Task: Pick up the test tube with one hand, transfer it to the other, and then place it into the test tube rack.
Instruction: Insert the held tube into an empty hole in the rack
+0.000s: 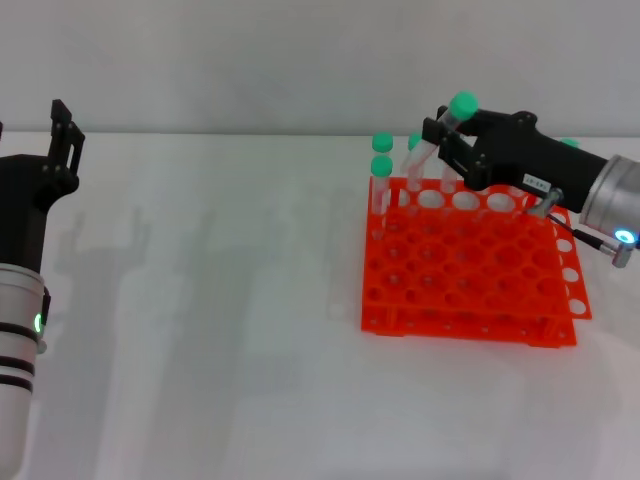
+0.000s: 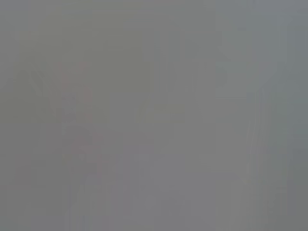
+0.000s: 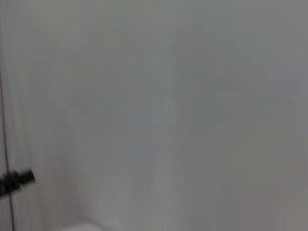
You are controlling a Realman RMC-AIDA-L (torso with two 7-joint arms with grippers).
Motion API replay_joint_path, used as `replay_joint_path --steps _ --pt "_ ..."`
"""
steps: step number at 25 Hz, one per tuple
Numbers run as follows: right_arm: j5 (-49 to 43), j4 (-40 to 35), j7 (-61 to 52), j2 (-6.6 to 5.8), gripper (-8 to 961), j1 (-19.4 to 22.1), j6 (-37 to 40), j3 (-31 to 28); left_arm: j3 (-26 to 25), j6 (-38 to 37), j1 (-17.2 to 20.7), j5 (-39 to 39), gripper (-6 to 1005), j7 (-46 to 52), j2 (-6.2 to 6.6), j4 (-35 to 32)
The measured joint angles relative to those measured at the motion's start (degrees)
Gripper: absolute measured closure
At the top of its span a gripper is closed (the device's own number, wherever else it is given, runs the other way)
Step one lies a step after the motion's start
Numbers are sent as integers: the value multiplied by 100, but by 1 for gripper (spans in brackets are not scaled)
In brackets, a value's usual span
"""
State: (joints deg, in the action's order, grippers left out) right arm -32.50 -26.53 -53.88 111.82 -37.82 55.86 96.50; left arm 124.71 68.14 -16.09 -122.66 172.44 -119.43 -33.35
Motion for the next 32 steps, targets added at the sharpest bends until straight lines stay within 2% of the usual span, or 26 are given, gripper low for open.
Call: replay_joint_path --steps 6,14,24,32 --pt "-299 -19 -76 49 762 -126 -627 -9 -16 -29 -78 -18 246 -43 8 173" --pt "-306 -24 -106 -10 762 -97 -877 -14 -17 -39 -105 -18 246 -44 8 229" --pt "-345 -67 -157 -44 762 102 -851 7 -26 -65 -206 2 246 -44 16 333" --pt "-653 -76 -314 18 762 104 -837 31 -26 -158 -343 25 245 -44 3 466"
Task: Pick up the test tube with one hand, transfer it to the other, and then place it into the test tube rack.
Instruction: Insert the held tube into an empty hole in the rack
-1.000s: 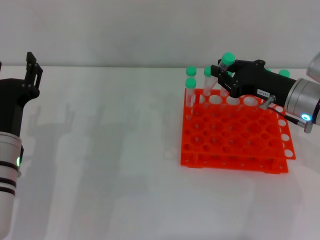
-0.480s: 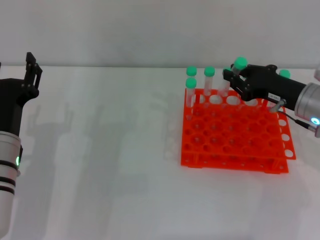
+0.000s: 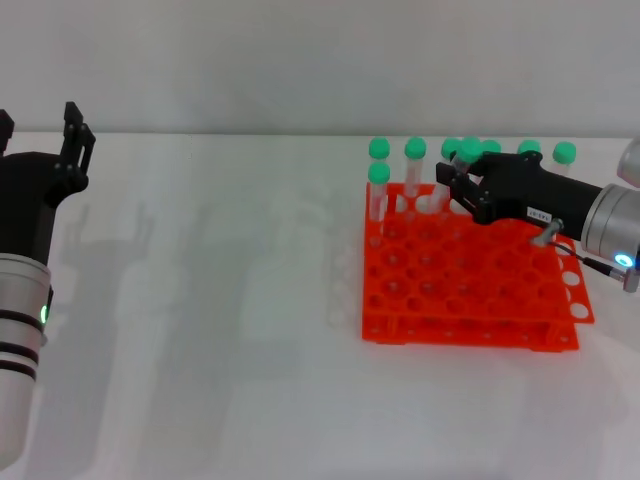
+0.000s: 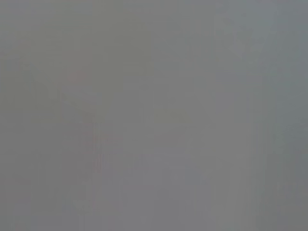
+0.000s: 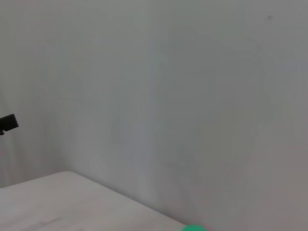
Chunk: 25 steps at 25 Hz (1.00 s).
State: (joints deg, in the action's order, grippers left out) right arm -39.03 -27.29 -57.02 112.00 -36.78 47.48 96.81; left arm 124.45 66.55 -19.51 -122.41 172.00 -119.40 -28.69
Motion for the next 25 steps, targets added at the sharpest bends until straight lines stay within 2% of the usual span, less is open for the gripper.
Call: replay_joint_path --steps 6,11,25 --pt "-24 -14 -14 22 763 -29 79 -42 0 -20 -9 2 247 0 -4 4" --pt "-27 -33 16 36 763 -7 281 -321 0 -20 -9 6 249 0 -5 4" --pt "-219 -86 -268 -47 763 137 717 -332 0 -20 -11 7 251 0 -5 4"
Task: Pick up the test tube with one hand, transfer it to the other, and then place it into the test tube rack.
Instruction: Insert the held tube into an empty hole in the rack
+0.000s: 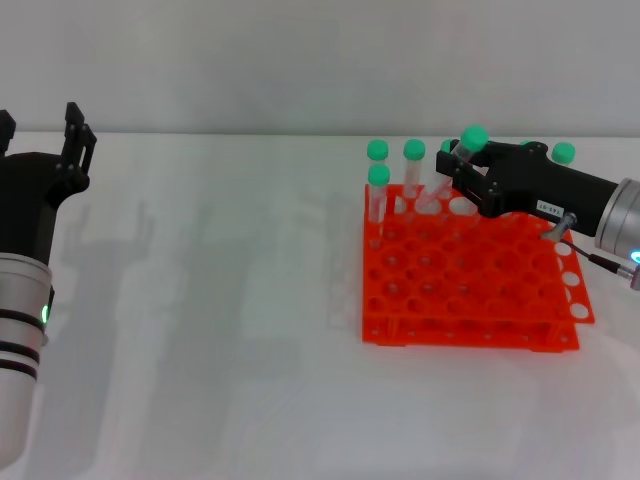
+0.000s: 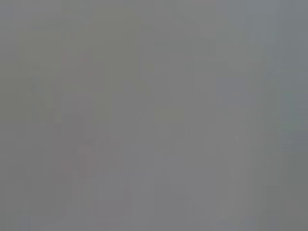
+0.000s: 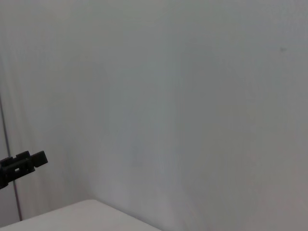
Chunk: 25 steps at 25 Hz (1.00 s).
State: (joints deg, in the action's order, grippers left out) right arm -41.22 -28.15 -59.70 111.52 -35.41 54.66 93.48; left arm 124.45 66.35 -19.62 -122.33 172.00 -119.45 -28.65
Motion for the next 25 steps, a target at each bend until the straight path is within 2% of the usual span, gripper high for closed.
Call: replay_joint_path --steps 3,12,25 --pt "-71 15 -1 25 763 -26 -25 15 0 0 2 -1 251 0 0 0" --pt "-310 12 43 205 763 -125 -399 -5 1 0 22 -1 251 0 -5 0" --pt "-527 -5 43 241 763 -158 -556 7 1 1 54 -4 252 0 0 0"
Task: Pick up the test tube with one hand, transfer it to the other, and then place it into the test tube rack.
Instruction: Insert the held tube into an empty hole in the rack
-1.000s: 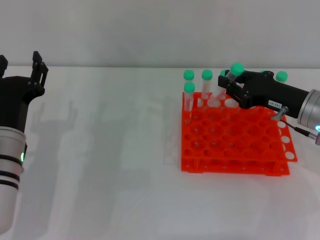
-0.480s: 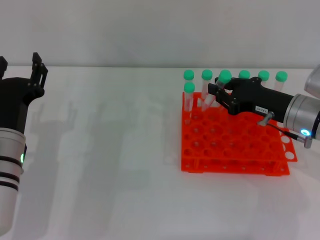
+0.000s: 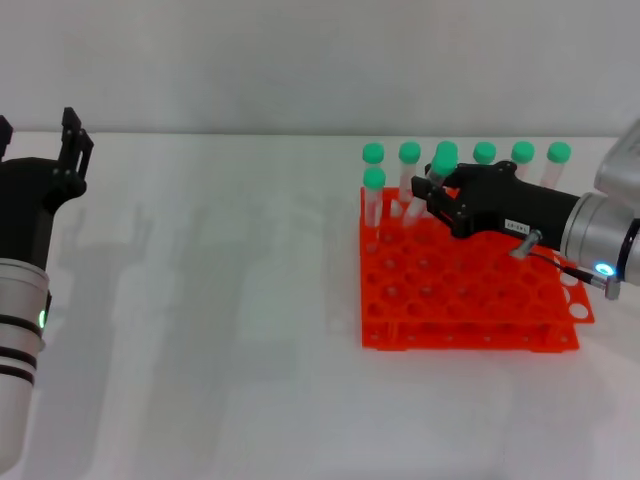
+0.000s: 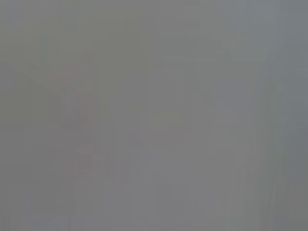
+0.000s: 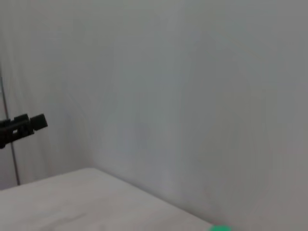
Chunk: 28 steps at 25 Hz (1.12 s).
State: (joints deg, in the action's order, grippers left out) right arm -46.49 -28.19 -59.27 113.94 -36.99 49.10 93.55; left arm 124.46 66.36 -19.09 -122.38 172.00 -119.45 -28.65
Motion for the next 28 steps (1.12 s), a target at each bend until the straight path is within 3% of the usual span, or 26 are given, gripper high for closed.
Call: replay_joint_path --steps 24,28 --pt "-212 1 309 117 763 -110 -187 -7 27 26 28 4 254 0 -17 0" --pt "-205 2 311 124 723 -108 -215 -11 25 32 28 4 254 0 -17 0"
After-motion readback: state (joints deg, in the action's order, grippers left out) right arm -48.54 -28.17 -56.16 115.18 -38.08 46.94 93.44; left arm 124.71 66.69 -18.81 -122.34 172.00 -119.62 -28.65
